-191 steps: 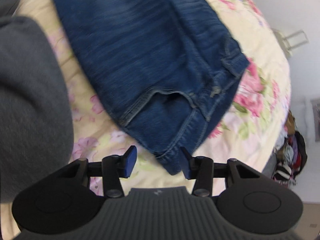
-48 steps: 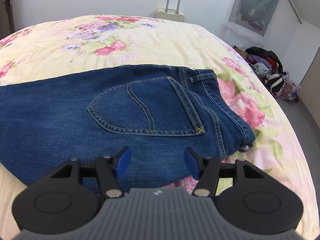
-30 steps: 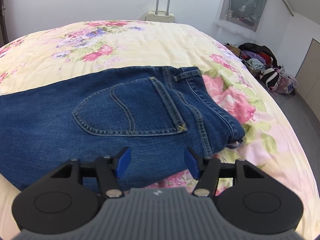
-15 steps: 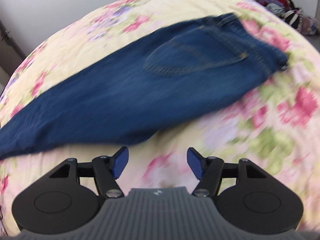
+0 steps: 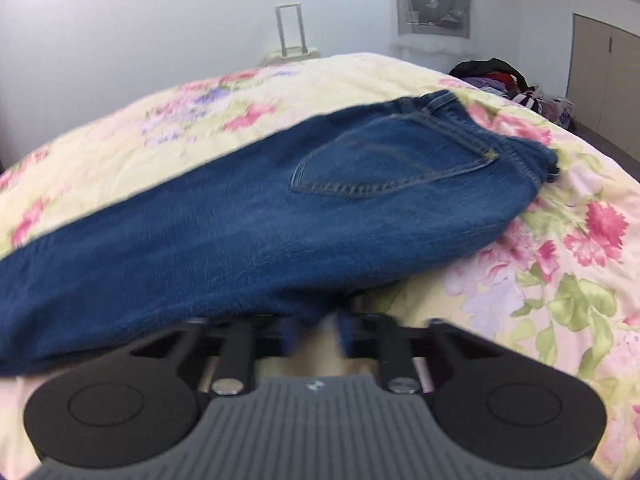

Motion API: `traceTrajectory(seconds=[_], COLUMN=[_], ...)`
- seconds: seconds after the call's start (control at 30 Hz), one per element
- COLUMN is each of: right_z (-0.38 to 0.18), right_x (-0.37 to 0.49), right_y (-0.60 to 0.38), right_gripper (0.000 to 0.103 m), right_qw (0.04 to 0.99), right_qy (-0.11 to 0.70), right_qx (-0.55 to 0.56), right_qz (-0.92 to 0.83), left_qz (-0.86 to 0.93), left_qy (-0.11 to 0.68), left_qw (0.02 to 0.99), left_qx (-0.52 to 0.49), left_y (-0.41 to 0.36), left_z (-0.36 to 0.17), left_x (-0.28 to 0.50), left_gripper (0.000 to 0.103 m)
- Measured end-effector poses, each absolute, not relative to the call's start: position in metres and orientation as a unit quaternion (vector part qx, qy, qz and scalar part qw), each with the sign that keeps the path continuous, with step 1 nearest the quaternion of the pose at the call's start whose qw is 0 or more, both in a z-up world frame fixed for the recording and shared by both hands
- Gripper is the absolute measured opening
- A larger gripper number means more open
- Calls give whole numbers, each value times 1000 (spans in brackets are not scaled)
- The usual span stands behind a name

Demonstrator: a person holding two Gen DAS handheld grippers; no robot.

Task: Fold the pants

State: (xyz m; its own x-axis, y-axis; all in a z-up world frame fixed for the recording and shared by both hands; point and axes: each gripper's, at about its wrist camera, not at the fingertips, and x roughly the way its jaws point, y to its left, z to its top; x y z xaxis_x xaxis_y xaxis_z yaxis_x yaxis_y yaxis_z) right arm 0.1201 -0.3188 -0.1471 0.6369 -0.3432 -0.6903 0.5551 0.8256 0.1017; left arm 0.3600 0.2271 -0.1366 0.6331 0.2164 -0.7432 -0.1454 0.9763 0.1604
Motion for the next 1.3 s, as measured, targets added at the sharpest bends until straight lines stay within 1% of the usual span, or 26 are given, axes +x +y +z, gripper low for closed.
traceTrajectory(seconds=[0.07,0.17,0.27,0.37,0.4,0.43,0.47,0.57,0.63,0.67,0.7,0.8,0.87,0.9,0.97,1.13,1.3], right_z=[-119,-84,-85,-95,-101,-108,-116,-130,-133,-134,-137,-131,-107,-100,-106,-151,-115], right_x=[111,95,84,75,76,78,79,87,94,100,105,106,95,89,82,78,68], right_y=[-327,-343,-367,-363,-357,-349,-340,-325,-324,-327,-329,-334,-318,-313,-312,-334,-359], right_gripper=[0,0,0,0,8,19,41,42,39,32,3,3,1,1,0,0,0], right_qw=[896,903,880,873,870,869,871,880,885,886,884,886,901,902,890,845,859], right_qy=[336,334,383,406,416,423,425,404,383,376,379,378,366,370,403,477,441], right_qx=[169,140,154,152,150,144,141,130,120,123,123,128,79,67,63,122,183], right_qz=[-236,-231,-237,-225,-218,-213,-204,-213,-237,-242,-245,-236,-220,-212,-205,-209,-188], left_qz=[103,110,113,114,114,114,114,112,113,113,114,114,112,112,114,113,72], left_qy=[436,449,449,449,449,450,451,454,456,457,458,458,457,458,460,452,428], left_qw=[892,885,885,884,884,884,883,882,880,879,879,878,878,877,875,877,893], left_qx=[56,53,59,62,60,59,58,65,69,70,71,80,89,92,97,116,119], left_y=[223,225,224,224,224,225,225,223,222,222,221,219,218,218,217,205,175], left_z=[-152,-165,-165,-163,-163,-162,-162,-162,-163,-164,-165,-166,-168,-168,-168,-150,-112], left_x=[366,371,370,369,368,368,368,369,371,372,373,375,375,376,377,375,372], left_gripper=[16,16,15,15,15,16,16,16,16,16,16,16,16,16,16,16,16])
